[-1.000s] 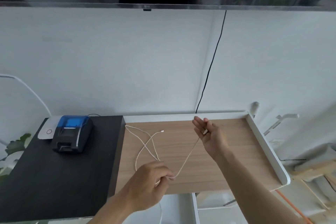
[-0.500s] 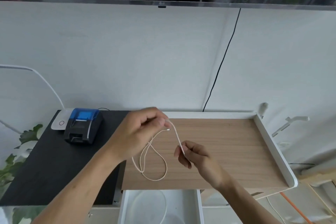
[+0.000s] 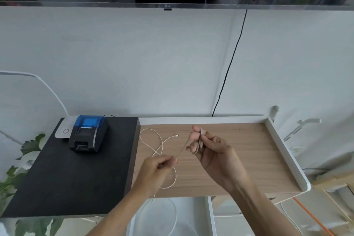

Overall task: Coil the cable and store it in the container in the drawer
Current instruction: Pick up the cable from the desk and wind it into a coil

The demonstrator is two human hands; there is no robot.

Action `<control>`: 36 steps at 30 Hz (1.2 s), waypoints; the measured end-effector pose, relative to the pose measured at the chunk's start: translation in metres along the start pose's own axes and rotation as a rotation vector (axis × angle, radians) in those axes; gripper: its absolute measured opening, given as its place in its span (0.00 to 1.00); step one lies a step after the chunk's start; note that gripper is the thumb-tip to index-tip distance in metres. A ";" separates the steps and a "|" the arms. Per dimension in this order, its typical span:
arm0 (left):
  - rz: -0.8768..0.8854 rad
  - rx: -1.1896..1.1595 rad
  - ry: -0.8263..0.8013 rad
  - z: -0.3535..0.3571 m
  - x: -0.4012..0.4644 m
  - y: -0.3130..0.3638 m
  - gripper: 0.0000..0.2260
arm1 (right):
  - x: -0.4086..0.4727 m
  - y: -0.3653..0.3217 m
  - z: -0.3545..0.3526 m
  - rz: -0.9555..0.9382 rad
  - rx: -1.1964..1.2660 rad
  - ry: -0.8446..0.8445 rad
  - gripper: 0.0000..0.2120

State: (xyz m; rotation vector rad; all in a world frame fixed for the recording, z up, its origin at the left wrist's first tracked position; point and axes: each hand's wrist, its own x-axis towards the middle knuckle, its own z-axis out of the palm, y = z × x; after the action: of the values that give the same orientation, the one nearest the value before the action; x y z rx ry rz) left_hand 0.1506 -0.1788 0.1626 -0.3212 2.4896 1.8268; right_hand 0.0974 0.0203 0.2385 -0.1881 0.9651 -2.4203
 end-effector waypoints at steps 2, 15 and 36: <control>0.061 0.069 -0.113 0.005 -0.022 0.004 0.12 | 0.007 0.001 -0.009 -0.017 0.031 0.116 0.14; 0.550 0.481 -0.179 -0.043 -0.066 0.127 0.13 | -0.018 0.023 -0.005 0.125 -0.549 0.104 0.13; 0.257 0.248 -0.226 0.002 -0.078 0.035 0.14 | -0.026 -0.002 0.012 0.087 -0.096 0.119 0.18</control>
State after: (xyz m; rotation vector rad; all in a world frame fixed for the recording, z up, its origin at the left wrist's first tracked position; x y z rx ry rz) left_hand 0.2203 -0.1560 0.2065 0.2114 2.6487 1.4977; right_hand 0.1225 0.0280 0.2502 -0.0358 1.1194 -2.3296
